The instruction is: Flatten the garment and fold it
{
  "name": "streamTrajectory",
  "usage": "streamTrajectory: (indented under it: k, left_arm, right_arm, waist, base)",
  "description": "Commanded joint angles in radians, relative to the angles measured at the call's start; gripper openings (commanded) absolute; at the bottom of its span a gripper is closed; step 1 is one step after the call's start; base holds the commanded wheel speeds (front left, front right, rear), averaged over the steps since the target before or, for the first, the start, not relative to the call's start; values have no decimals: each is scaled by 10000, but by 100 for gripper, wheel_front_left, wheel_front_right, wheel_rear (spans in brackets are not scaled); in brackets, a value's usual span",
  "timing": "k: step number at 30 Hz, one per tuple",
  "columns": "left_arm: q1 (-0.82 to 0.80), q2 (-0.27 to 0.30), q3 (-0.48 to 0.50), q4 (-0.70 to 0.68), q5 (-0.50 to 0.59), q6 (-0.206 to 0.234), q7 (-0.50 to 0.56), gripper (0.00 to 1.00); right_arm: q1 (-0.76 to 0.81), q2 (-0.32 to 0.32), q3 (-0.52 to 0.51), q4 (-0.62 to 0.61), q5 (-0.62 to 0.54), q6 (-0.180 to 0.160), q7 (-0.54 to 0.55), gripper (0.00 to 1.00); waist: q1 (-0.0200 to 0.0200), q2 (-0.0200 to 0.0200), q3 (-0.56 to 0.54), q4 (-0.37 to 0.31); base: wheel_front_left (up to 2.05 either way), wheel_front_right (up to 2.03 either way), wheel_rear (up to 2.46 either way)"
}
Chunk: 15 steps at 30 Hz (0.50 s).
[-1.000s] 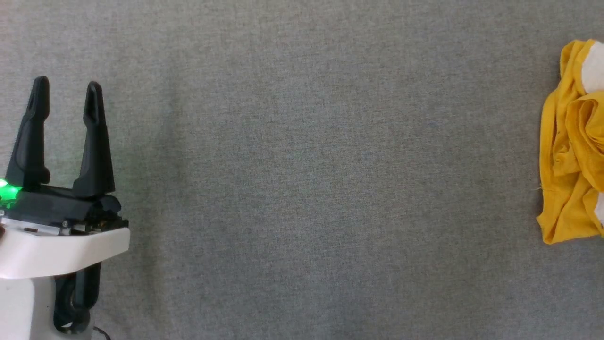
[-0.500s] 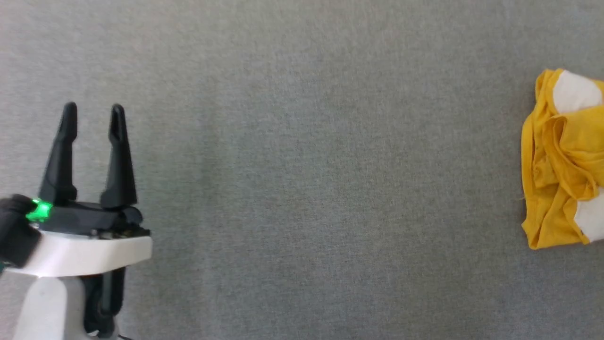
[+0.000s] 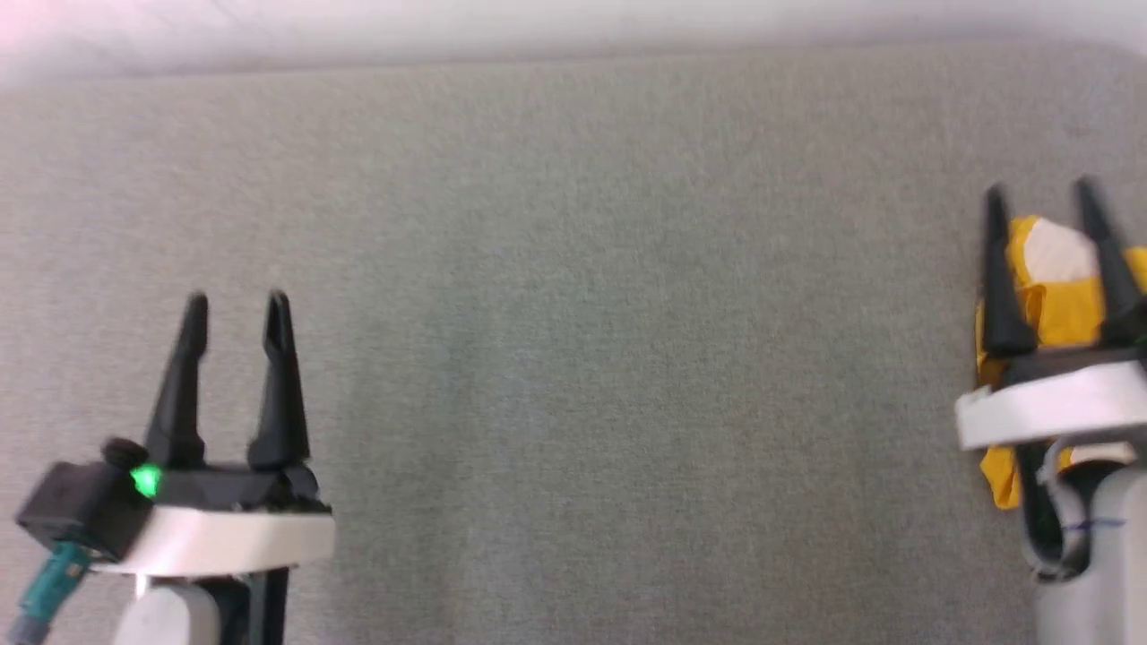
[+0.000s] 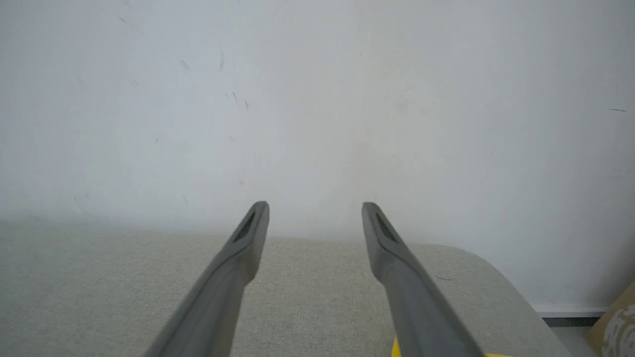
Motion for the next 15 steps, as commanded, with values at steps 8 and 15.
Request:
streamTrajectory:
  k: [8,15]
  left_arm:
    - [901,-486,-123,570,338,83,-47,100]
    - [1412,-702,-162,836,531,86,-47,100]
  right_arm:
    - [1458,30,475,617,496,-9,-324,100]
    - [2190,30,504,771,308,-9,-647,100]
  waist:
    - [3,0,-1574,638]
    - [3,0,-1920,662]
  base:
    - [0,0,0]
    - [0,0,0]
